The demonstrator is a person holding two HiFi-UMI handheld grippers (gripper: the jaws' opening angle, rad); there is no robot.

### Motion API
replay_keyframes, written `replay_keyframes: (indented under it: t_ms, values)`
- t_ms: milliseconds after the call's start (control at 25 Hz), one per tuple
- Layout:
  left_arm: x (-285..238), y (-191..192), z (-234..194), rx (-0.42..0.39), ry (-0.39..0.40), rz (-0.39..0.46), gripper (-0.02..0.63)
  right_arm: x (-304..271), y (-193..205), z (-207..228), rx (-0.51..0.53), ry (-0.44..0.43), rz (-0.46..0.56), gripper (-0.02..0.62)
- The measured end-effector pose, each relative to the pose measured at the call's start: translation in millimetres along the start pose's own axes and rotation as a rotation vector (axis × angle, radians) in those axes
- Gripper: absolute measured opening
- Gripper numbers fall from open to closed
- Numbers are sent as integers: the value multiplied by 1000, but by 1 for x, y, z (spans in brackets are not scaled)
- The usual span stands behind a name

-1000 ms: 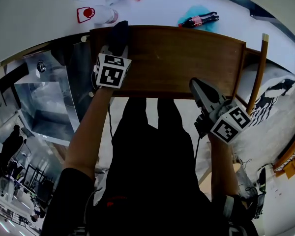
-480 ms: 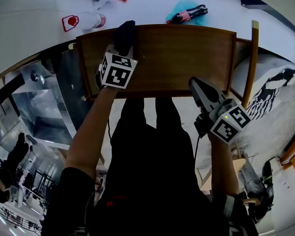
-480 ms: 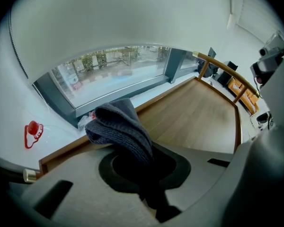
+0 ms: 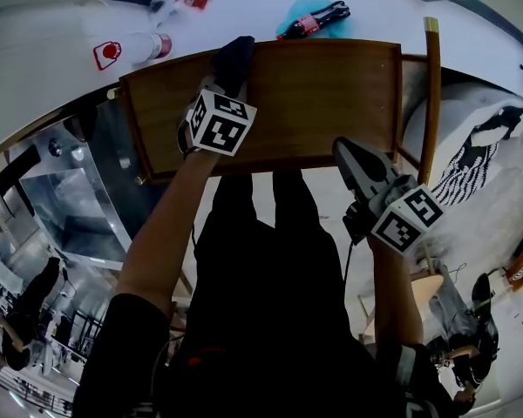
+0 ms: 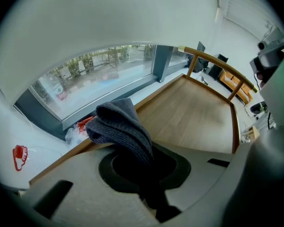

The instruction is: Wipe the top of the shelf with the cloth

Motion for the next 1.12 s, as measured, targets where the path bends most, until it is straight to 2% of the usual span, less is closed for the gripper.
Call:
replay_keyframes:
  t_ms: [1120]
  values:
    - [-57, -99, 109, -175, 140, 29, 49, 63, 12, 42, -77, 40, 85, 5]
Point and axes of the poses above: the fingertips, and each gripper's own axes: x backward along the fingers, z to its right, y out of its underside, the point moved 5 cm from there along x, backward along the fingers, and after that the axes turned 1 degree about x, right-handed, at the moved point
